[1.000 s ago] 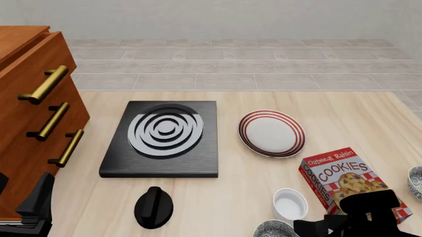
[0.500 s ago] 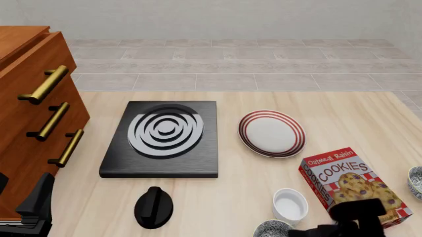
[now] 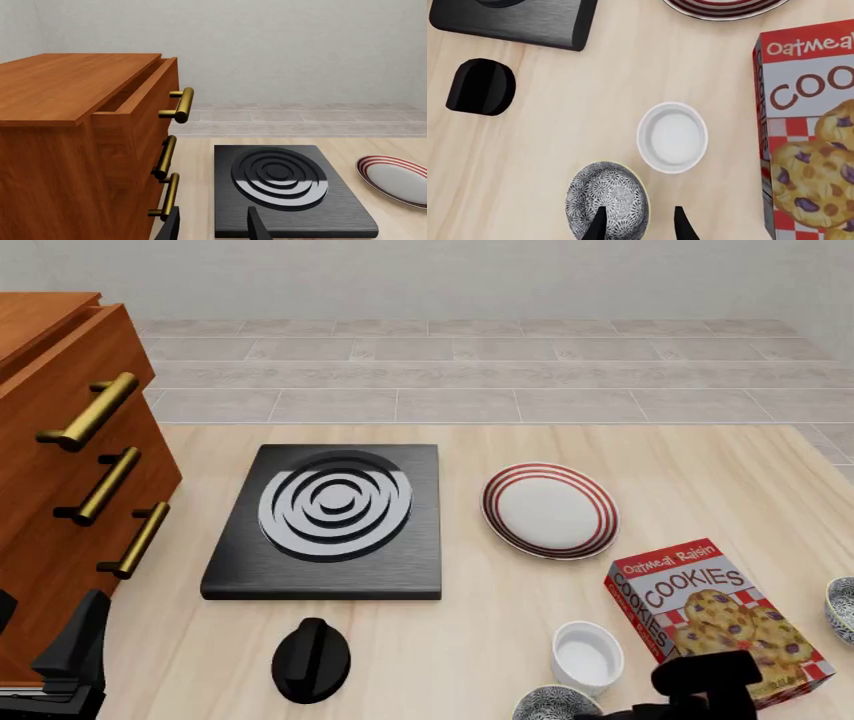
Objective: Pick the akita bowl next to the ramekin and place it on the plate.
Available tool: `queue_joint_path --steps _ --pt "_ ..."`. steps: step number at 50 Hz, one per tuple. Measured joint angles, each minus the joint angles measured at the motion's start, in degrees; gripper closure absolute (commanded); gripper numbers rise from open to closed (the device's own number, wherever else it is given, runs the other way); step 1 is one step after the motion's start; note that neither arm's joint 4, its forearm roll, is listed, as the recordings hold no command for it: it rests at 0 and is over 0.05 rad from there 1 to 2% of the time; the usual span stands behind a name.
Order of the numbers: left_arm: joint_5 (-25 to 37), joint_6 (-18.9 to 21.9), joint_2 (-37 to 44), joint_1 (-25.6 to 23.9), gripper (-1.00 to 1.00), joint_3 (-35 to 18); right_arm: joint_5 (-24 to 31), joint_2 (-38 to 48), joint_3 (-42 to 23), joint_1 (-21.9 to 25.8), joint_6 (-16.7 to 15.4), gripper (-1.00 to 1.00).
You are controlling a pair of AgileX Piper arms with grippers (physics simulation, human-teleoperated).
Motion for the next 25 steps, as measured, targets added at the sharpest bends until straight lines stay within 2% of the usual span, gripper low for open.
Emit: queue_joint_path --steps 25 --pt "0.0 0.0 0.0 0.0 -1.00 0.0 -4.1 4.0 0.9 0.7 -0.4 -1.00"
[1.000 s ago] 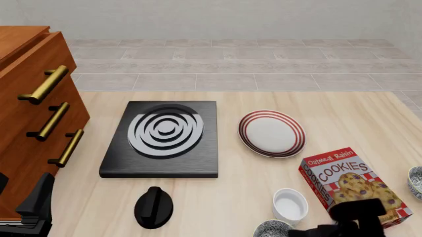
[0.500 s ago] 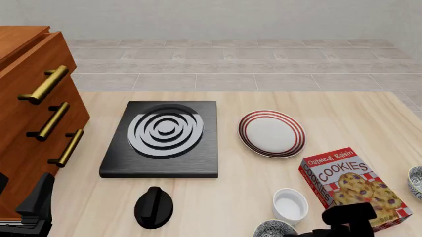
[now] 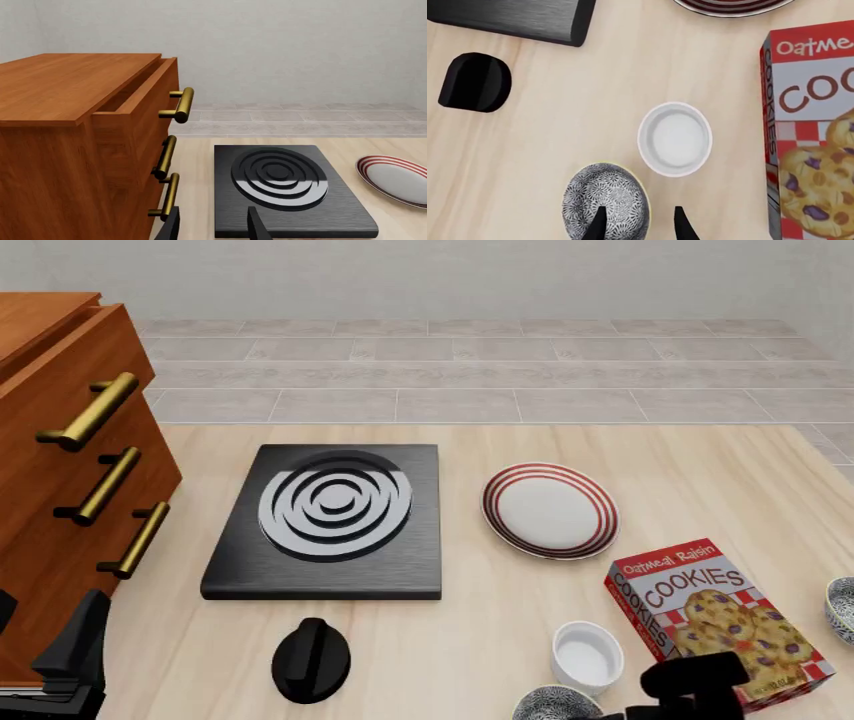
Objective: Pick the akita bowl next to the ramekin and place it on the plate.
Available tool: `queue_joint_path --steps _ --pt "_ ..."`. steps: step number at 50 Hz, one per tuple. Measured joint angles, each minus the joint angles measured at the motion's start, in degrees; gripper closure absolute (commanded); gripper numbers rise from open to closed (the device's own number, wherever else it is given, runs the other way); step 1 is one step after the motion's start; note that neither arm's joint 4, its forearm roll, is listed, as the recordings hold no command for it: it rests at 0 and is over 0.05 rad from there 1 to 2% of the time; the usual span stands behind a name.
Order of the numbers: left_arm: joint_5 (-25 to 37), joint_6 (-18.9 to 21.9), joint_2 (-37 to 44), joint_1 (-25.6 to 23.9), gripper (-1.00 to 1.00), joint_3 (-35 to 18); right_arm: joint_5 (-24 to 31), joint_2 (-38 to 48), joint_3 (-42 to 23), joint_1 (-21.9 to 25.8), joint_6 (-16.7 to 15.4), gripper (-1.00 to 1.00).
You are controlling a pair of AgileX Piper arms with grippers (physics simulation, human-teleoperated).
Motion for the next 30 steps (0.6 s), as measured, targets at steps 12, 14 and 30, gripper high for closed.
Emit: queue_joint_path --steps 12,14,30 --pt "0.0 0.0 0.0 0.0 -1.00 0.0 -0.4 1.0 -0.2 -0.6 -1.5 -1.00" --pt "0.0 0.0 0.0 0.0 -1.00 0.0 -0.3 1.0 -0.3 -0.7 -1.8 -1.00" --pt "0.0 0.0 0.0 0.0 -1.00 0.0 -1.1 2.4 -0.5 -0.8 -2.9 -1.00"
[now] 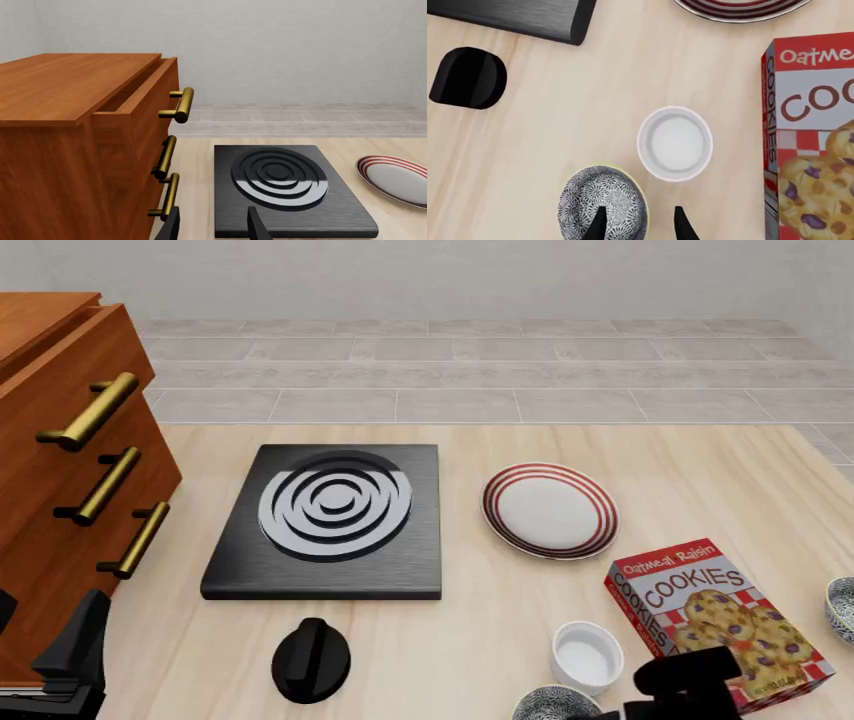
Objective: Pick the akita bowl next to the ramekin and place it on the plate.
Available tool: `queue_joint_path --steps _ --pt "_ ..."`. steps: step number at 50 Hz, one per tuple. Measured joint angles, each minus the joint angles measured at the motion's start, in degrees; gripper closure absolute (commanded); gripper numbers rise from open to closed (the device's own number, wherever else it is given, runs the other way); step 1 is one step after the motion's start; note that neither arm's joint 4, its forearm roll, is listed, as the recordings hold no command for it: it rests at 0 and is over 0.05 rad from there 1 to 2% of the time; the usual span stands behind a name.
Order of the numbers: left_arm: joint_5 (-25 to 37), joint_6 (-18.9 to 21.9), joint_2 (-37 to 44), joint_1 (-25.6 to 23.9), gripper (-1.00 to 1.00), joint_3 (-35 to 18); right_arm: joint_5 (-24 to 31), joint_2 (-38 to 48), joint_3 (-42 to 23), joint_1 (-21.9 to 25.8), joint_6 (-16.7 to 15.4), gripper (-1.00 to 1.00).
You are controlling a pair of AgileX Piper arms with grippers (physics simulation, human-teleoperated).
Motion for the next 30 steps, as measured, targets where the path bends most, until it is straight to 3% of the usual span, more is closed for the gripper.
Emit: queue_joint_path --steps 30 --pt "0.0 0.0 0.0 0.0 -1.00 0.0 -6.8 6.5 1.5 2.7 1.7 -1.00"
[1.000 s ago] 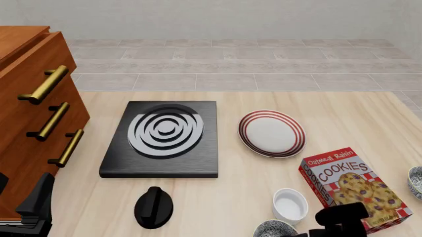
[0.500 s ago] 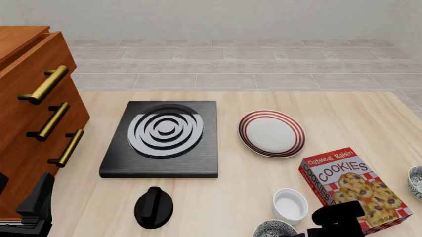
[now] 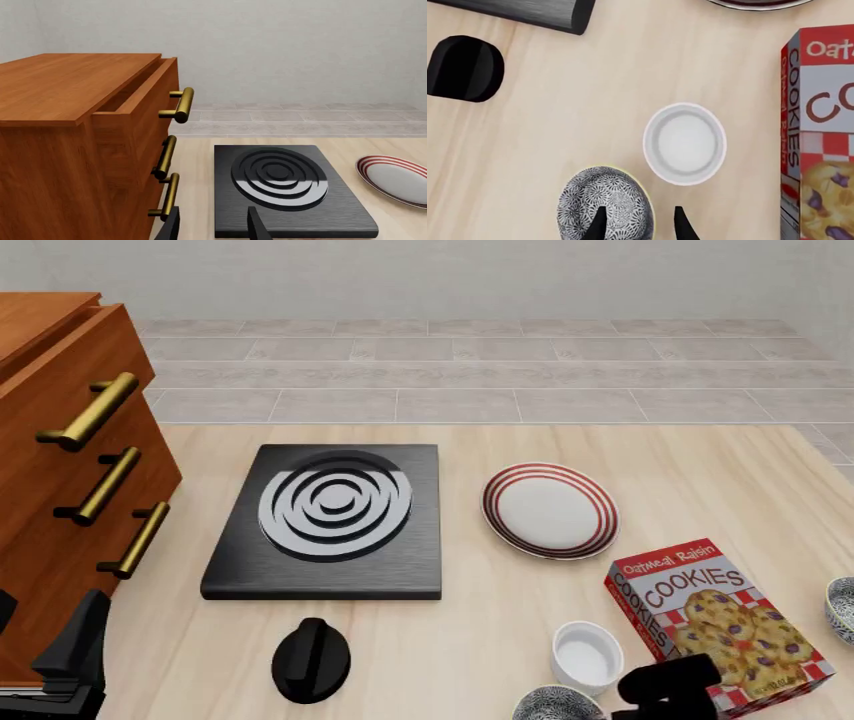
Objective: Pick the akita bowl next to the ramekin and place it on the plate.
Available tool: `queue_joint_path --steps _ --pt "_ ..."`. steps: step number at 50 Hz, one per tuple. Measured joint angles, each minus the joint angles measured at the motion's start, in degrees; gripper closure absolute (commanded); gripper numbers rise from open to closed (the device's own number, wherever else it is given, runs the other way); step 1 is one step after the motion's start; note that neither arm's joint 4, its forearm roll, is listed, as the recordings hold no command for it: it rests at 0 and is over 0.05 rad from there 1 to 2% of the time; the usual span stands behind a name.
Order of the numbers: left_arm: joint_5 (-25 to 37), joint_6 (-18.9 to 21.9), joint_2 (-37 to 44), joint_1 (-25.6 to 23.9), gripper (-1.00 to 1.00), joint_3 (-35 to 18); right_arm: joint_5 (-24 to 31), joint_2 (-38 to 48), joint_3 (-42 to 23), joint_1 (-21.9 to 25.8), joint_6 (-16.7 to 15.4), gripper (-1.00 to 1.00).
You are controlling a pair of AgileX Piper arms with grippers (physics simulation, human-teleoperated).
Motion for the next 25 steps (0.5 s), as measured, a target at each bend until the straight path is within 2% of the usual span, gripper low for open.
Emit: queue_joint_path --steps 3,4,25 --pt "0.0 0.0 0.0 0.0 -1.00 0.0 -0.3 0.4 0.0 0.2 0.1 -1.00" --pt "0.0 0.0 0.0 0.0 -1.00 0.0 -0.4 0.5 0.0 0.2 0.1 1.00" --pt "0.0 0.0 0.0 0.0 -1.00 0.0 2.5 -2.1 -0.8 0.1 -0.4 1.00"
